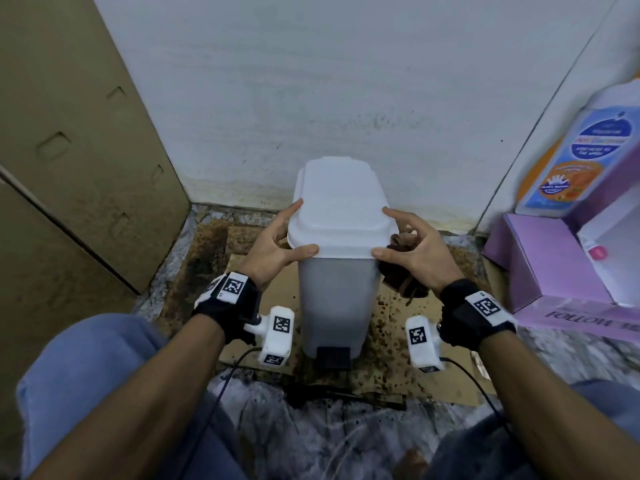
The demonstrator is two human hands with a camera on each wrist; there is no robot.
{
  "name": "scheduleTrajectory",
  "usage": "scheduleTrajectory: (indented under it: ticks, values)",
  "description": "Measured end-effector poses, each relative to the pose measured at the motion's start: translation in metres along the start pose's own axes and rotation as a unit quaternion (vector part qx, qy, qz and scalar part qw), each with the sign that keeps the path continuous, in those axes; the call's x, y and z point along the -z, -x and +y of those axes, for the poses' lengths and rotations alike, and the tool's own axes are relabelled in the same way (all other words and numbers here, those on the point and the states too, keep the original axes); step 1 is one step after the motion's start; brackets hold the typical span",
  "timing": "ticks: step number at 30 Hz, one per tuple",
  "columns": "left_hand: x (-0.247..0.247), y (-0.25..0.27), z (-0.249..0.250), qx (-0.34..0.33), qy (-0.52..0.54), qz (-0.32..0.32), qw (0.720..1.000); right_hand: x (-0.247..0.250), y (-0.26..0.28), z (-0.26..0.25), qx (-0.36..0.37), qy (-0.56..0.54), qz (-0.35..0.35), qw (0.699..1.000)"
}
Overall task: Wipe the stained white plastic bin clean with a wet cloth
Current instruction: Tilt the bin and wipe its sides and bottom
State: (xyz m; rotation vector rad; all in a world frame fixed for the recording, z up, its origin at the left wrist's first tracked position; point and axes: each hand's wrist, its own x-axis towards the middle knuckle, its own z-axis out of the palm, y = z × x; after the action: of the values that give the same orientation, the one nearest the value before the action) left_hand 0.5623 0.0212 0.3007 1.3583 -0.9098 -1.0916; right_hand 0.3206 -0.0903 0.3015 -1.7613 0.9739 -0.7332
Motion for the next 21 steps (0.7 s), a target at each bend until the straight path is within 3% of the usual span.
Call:
scheduleTrajectory:
  ticks: [10,21]
  values:
    - [0.000,-0.050,-0.036,-0.028,0.003,-0.017,0.999,-0.001,-0.017,0.025,-0.001,0.023,0.045,0.999]
    - [-0.006,-0.053,-0.065,-0.013,-0.010,-0.053,0.998,-0.003,-0.003,0.058,-0.008,-0.003,0.036,0.999]
